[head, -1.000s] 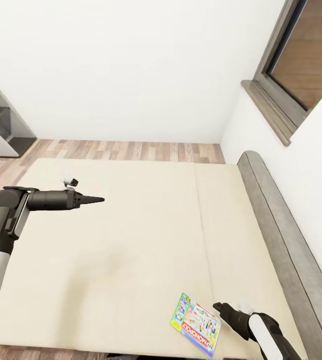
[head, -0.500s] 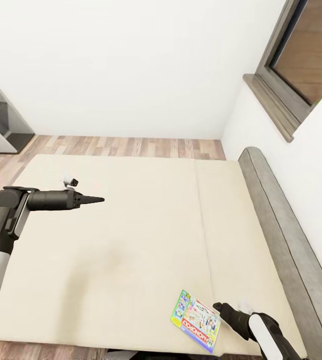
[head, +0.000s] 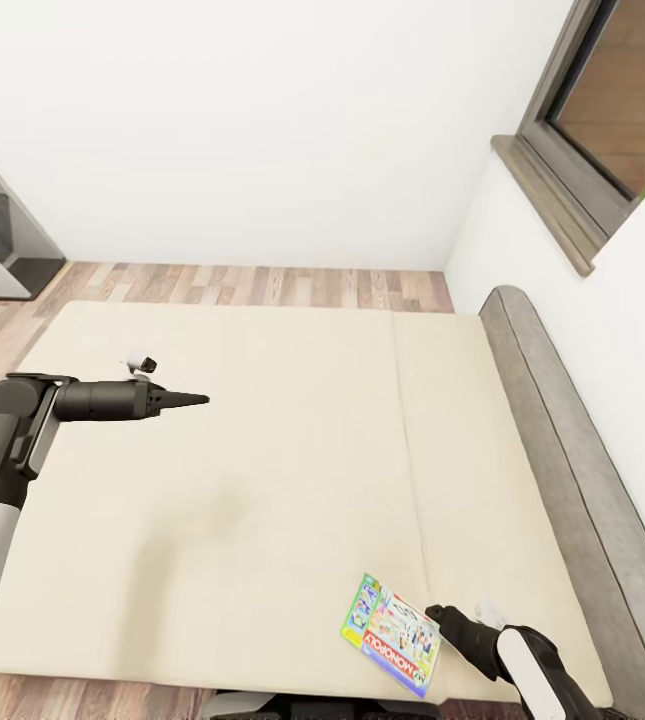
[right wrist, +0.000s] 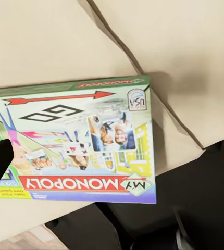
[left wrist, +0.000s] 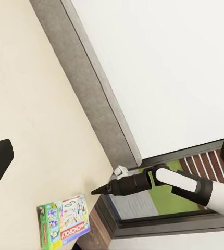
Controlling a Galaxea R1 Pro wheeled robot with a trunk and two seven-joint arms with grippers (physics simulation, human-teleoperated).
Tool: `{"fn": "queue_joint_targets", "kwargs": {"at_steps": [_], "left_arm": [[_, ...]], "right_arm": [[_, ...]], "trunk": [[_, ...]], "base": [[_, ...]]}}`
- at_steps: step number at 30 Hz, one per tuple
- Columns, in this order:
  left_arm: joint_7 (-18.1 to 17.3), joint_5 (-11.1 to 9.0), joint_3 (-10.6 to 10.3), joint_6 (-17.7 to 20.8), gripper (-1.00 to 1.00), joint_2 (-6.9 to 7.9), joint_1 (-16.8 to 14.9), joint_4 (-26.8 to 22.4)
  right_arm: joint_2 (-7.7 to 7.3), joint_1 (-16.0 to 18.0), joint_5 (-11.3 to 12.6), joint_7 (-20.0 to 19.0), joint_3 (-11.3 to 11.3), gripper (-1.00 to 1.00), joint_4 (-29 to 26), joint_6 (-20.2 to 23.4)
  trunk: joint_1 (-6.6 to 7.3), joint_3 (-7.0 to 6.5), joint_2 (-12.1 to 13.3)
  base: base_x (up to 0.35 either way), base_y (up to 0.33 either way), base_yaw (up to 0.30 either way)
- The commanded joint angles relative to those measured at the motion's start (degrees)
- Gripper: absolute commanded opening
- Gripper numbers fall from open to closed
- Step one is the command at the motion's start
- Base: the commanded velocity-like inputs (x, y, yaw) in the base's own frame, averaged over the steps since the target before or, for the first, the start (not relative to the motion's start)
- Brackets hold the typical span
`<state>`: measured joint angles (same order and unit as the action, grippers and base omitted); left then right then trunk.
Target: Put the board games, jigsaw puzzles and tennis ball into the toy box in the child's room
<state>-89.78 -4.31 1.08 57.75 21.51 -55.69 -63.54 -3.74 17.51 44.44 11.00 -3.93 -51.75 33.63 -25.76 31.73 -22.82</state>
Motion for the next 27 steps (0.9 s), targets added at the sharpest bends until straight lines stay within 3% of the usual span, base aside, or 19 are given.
{"fn": "queue_joint_targets", "kwargs": {"at_steps": [1,17,27], "left_arm": [[-0.2,0.0,0.0,0.6,1.00,0.02,0.0,0.0],[-0.2,0.0,-0.1,0.6,1.00,0.02,0.0,0.0],[-0.2,0.1,-0.1,0.6,1.00,-0.01,0.0,0.0]], "right_arm": [[-0.01,0.0,0.6,0.5,0.0,1.00,-0.1,0.2],[-0.10,0.0,0.6,-0.8,0.4,1.00,-0.2,0.2],[-0.19,0.0,0.5,-5.6,0.6,1.00,-0.2,-0.5]], "trunk": [[-0.03,0.18,-0.1],[-0.03,1.66,-0.1],[-0.03,2.52,-0.1]], "base": [[0.000,0.000,0.000],[0.000,0.000,0.000],[0.000,0.000,0.000]]}}
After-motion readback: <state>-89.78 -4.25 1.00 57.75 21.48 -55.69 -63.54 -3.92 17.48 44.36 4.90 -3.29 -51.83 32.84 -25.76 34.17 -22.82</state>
